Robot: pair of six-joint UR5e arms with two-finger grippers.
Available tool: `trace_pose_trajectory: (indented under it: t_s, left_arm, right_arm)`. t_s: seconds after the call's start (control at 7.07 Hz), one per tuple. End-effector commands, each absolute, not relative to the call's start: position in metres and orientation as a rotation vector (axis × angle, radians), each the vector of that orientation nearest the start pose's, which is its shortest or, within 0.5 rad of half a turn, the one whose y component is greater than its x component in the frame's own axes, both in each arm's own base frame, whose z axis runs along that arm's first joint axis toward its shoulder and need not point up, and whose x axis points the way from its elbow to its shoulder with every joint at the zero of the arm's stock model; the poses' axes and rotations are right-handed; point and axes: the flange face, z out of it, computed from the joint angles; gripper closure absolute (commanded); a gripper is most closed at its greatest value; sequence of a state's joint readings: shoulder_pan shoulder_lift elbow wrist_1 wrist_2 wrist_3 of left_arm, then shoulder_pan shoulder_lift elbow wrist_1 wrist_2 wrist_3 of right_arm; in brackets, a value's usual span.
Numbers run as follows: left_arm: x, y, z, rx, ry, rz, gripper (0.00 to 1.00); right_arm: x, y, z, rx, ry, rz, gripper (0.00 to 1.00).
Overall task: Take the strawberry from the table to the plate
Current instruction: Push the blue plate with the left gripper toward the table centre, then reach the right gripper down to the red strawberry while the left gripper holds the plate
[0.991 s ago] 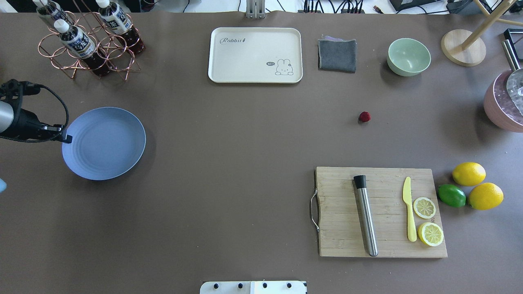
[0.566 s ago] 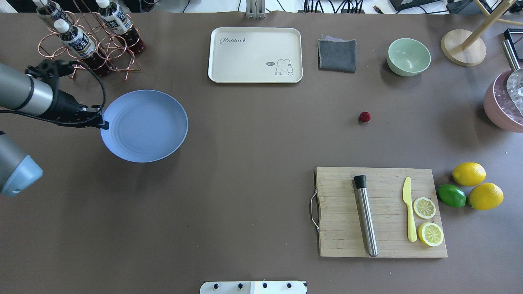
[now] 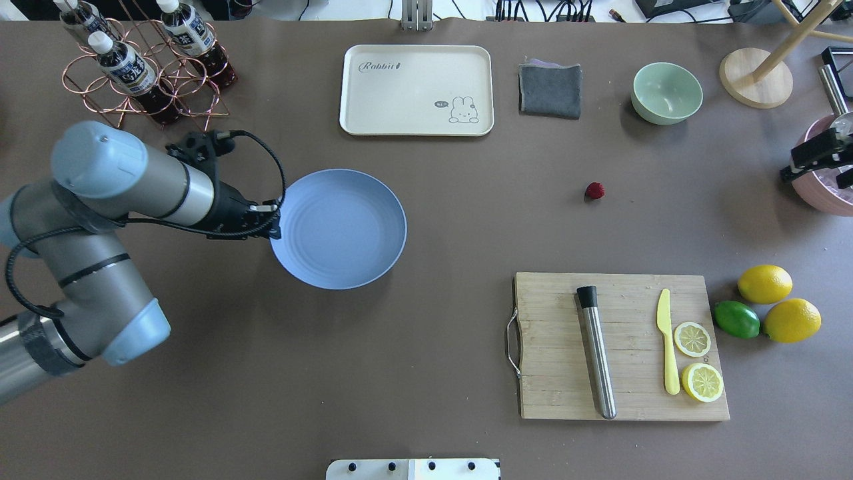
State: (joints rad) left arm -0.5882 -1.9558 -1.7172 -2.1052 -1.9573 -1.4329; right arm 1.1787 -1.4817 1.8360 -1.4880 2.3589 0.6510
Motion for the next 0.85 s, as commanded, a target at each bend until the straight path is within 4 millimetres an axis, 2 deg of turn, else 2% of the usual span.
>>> trace_pose_trajectory:
  t_s: [0.0,0.14,0.28,0.42,0.57,0.71]
  left_arm:
    - [0.527,-0.380,0.287,0.046,1.121,-0.206,1.00]
    - [0.542,-0.376,0.281,0.051,1.121,-0.220,1.00]
    - [0.551,-0.377,0.274,0.053,1.124,-0.224,1.00]
    - [0.550,-0.376,0.276,0.051,1.123,-0.227,1.00]
    - [0.550,-0.377,0.277,0.053,1.121,-0.230,1.00]
    - [0.549,-0.378,0.282,0.064,1.112,-0.237,0.61]
  right_arm:
    - [-0.209,-0.524,0.442,-0.043,-0.868,0.090,0.00]
    - [-0.225,-0.523,0.442,-0.038,-0.848,0.073,0.00]
    - [-0.251,-0.528,0.428,-0.039,-0.835,0.097,0.00]
    - [-0.274,-0.528,0.419,-0.042,-0.836,0.095,0.00]
    - [-0.298,-0.537,0.418,-0.028,-0.837,0.071,0.00]
    - [-0.324,-0.561,0.429,0.000,-0.834,0.058,0.00]
